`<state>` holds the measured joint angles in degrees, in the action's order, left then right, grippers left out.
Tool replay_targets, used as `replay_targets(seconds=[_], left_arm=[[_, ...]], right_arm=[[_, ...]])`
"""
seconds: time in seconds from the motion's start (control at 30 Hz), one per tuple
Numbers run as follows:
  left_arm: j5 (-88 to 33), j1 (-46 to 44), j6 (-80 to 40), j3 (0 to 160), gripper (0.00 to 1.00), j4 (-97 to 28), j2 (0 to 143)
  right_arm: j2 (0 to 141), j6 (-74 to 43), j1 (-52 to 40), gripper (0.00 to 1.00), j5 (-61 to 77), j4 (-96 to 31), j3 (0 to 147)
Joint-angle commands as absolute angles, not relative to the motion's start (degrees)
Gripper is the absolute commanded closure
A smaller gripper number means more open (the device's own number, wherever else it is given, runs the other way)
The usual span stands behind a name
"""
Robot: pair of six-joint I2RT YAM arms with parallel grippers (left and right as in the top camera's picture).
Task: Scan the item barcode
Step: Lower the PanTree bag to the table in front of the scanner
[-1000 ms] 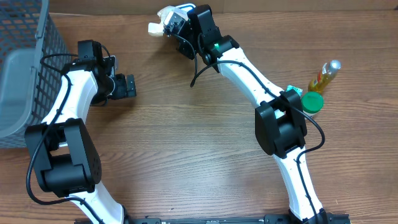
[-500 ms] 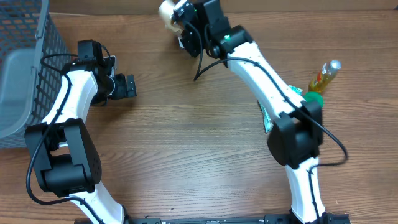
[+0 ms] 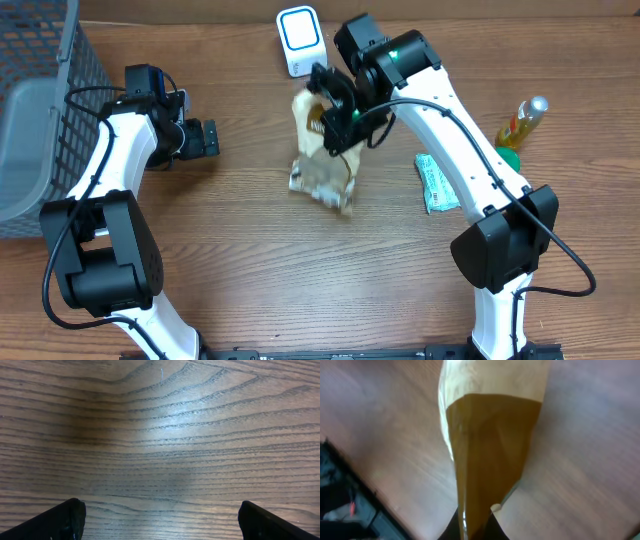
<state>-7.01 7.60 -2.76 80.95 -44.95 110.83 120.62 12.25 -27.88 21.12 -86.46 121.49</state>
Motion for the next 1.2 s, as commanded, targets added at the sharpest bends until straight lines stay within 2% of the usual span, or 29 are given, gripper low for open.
replay_targets(seconds=[0.0, 0.13, 0.17, 0.2, 0.27, 0.33, 0.4, 0.53, 0.73, 0.83, 0.97, 1.0, 1.1, 1.17], left_arm=[[-6.9, 7.4, -1.9, 81.9, 0.0, -44.8, 111.6], [-6.9, 7.4, -1.9, 81.9, 0.0, -44.8, 111.6], [-6.9, 7.4, -1.9, 81.9, 0.0, -44.8, 111.6], [-6.9, 7.4, -1.9, 81.9, 0.0, -44.8, 111.6], [-6.9, 7.4, -1.9, 81.9, 0.0, -44.8, 111.6], [-6.9, 7.4, -1.9, 81.9, 0.0, -44.8, 111.6], [-6.9, 7.4, -1.9, 81.9, 0.0, -44.8, 111.6], [-6.9, 7.4, -1.9, 81.9, 0.0, -44.8, 111.6], [-6.9, 7.4, -1.9, 81.9, 0.0, -44.8, 111.6], [-6.9, 7.4, -1.9, 81.9, 0.0, -44.8, 111.6], [-6.9, 7.4, -1.9, 81.9, 0.0, -44.8, 111.6], [-6.9, 7.4, -1.9, 81.9, 0.0, -44.8, 111.6], [-6.9, 7.4, -1.9, 81.9, 0.0, -44.8, 111.6], [-6.9, 7.4, -1.9, 81.9, 0.01, -44.8, 111.6]], right_arm=[[119.8, 12.0, -27.6, 0.96, 21.2, -87.3, 118.4], [119.8, 12.0, -27.2, 0.95, 19.1, -86.5, 114.2], [119.8, 12.0, -27.1, 0.89, 18.1, -85.8, 113.1], [119.8, 12.0, -27.1, 0.79, 16.8, -84.8, 112.0], [119.8, 12.0, -27.1, 0.42, 14.5, -83.4, 110.4], [119.8, 11.4, -27.1, 0.13, 12.2, -81.3, 108.7], [119.8, 9.4, -27.0, 0.0, 10.6, -79.2, 107.3], [119.8, 3.8, -27.0, 0.0, 6.8, -73.2, 104.7], [119.8, -10.6, -27.0, 0.0, -0.6, -63.2, 101.2], [119.8, -17.5, -27.1, 0.0, 0.3, -59.2, 100.0], [119.8, -21.2, -28.1, 0.0, 10.7, -56.2, 98.5], [119.8, -21.0, -28.4, 0.04, 13.1, -55.7, 98.2], [119.8, -21.3, -29.5, 0.41, 16.3, -55.2, 97.7], [119.8, -22.2, -30.6, 0.58, 16.4, -55.4, 97.6]])
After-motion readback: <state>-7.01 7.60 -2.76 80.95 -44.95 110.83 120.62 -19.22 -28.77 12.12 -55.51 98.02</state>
